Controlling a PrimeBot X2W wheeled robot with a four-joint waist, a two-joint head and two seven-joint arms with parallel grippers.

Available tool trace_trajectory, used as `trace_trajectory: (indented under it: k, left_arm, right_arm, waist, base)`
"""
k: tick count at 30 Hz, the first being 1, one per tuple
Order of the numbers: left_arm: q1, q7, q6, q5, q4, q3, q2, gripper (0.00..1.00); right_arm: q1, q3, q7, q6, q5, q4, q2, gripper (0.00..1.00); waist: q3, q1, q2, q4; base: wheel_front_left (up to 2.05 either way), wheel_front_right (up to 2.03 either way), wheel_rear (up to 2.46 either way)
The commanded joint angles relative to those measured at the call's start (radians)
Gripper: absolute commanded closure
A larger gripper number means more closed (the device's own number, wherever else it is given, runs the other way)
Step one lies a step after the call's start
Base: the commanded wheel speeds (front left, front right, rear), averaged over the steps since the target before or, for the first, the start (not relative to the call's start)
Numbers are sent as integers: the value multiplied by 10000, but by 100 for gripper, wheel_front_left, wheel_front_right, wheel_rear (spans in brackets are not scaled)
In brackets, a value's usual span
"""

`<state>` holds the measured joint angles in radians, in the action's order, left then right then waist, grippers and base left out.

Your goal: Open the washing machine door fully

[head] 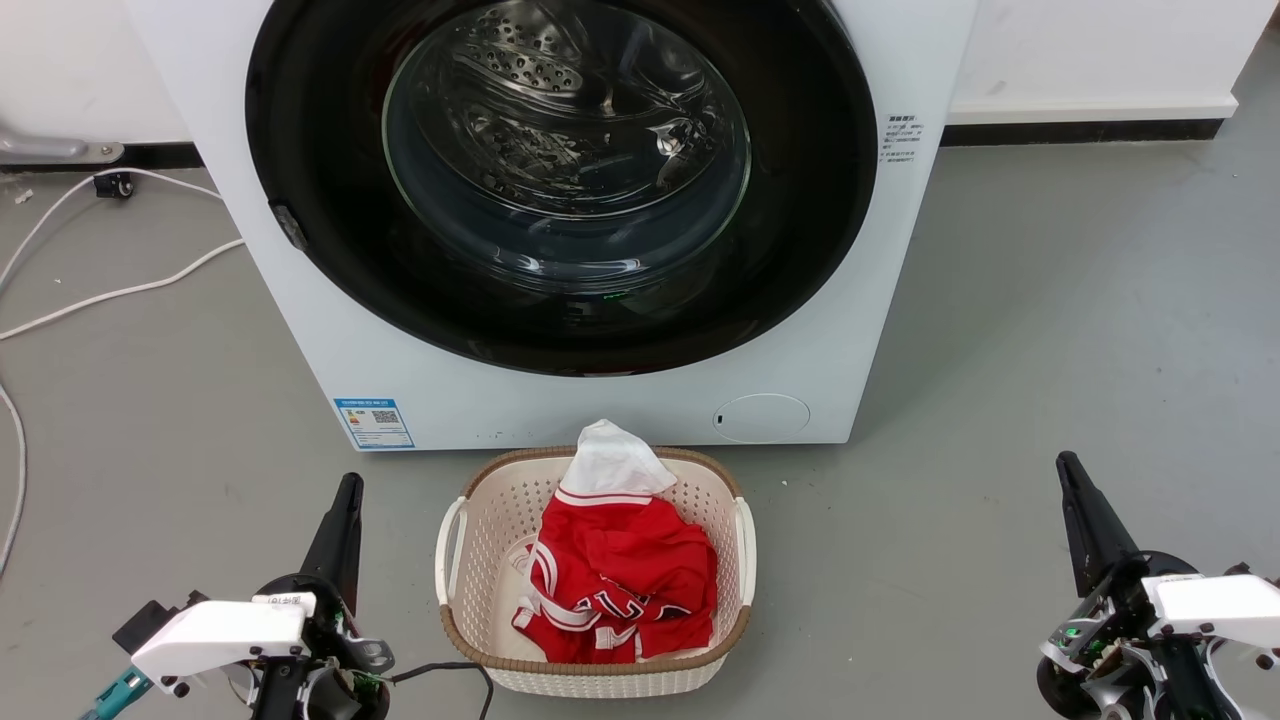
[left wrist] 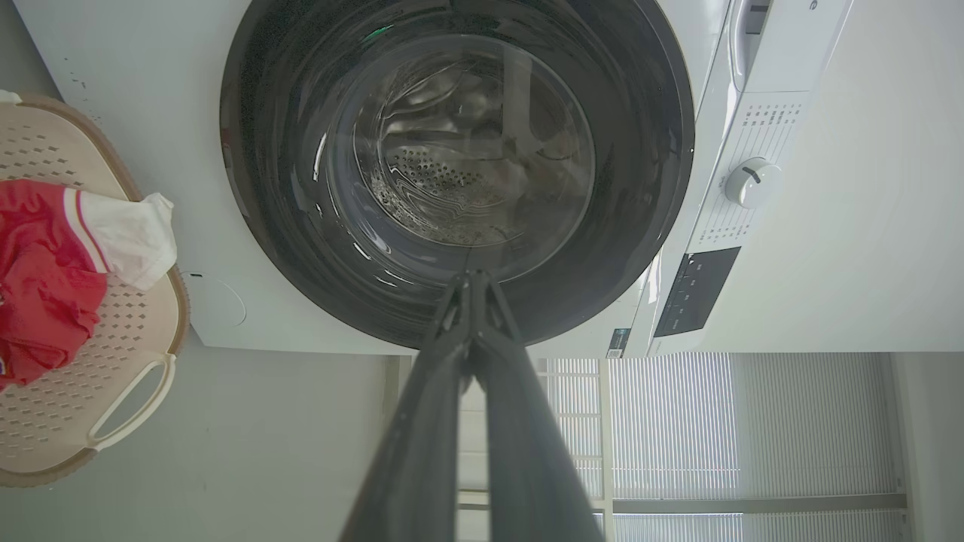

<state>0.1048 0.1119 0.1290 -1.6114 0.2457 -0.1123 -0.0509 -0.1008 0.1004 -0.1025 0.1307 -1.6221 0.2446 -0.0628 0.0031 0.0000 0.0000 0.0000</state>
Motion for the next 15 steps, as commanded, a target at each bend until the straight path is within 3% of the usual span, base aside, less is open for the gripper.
trace_trajectory:
  k: [1,15]
  left_arm:
    - [71,35,33,56,2,-40,1,100]
    - [71,35,32,57,2,-41,3,100]
  right_arm:
    - [-135,11,-25,0,40,16,27,100]
    - [-135,37,-44,0,55,17,47,100]
  waist:
    - [0,0,0,0]
    - [0,0,0,0]
  base:
    - [0,0,0]
    - [0,0,0]
